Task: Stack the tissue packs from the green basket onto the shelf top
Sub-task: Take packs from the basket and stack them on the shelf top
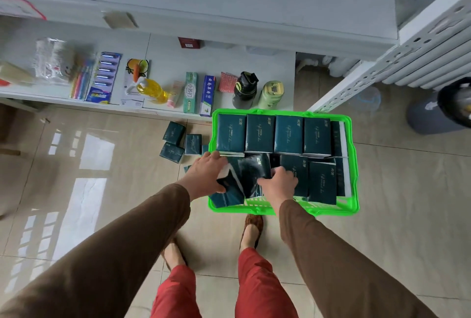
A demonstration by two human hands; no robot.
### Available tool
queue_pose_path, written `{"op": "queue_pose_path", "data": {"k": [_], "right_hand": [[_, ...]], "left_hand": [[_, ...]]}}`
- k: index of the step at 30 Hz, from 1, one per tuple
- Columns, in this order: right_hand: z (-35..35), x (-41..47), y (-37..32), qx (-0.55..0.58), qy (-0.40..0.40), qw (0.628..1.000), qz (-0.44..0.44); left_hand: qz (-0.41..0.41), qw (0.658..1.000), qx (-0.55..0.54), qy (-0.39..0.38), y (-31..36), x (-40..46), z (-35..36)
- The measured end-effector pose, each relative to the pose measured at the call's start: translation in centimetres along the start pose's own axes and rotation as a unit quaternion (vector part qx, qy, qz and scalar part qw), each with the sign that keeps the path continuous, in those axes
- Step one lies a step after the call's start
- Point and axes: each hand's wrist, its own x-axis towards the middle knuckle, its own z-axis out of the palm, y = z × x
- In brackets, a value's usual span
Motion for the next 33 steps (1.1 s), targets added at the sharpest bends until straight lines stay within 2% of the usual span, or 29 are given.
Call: {"op": "queue_pose_path", "data": {"k": [3, 7, 10, 13, 15, 17, 19, 21, 23, 26, 29, 33], "right_hand": [[0.3, -1.5, -0.2, 0.031, 0.007, 0.999, -0.001], [1.7, -2.9, -1.2, 0.017, -0.047, 0.998, 0.033], [3.1, -2.8, -1.8, -0.047, 0.002, 0.993, 0.111], [3.6, -4.9, -3.0, 0.036, 0.04, 0.989, 0.141], [3.4, -8.5, -5.5, 0.08, 0.063, 0.99, 0.098], [2.9, -13.2, -10.4, 0.14, 0.086, 0.986, 0.017], [2.3, -17.8, -16.7, 0.229, 0.058, 0.969, -0.075], [1.0, -22.3, -23.6, 0.271, 0.021, 0.948, -0.166], [-0.5, -25.7, -30.1, 0.286, 0.012, 0.921, -0.264], [-2.7, -29.3, -39.0, 0.264, 0.045, 0.887, -0.377], [-3.7, -29.5, -47.6, 0.274, 0.03, 0.869, -0.412], [-3.2, -25.6, -59.9, 0.284, 0.001, 0.86, -0.424]], "left_hand": [[-0.006, 0.999, -0.034, 0.02, -2.1, -3.4, -1.8], [-0.031, 0.994, -0.08, 0.07, -6.2, -8.6, -4.3], [-0.02, 0.988, -0.125, 0.087, -11.2, -12.8, -6.2], [-0.01, 0.988, -0.116, 0.104, -17.2, -17.3, -9.5], [-0.009, 0.986, -0.112, 0.125, -20.8, -20.2, -12.6], [-0.012, 0.982, -0.119, 0.147, -23.8, -22.8, -16.4], [-0.007, 0.978, -0.124, 0.167, -26.1, -24.9, -20.5], [0.001, 0.974, -0.122, 0.191, -28.5, -26.7, -24.7], [0.008, 0.965, -0.133, 0.228, -31.5, -28.4, -29.0], [0.005, 0.945, -0.149, 0.292, -36.7, -30.2, -35.6], [-0.005, 0.933, -0.145, 0.329, -42.5, -30.1, -42.4], [-0.012, 0.923, -0.107, 0.369, -50.9, -26.4, -50.5]]}}
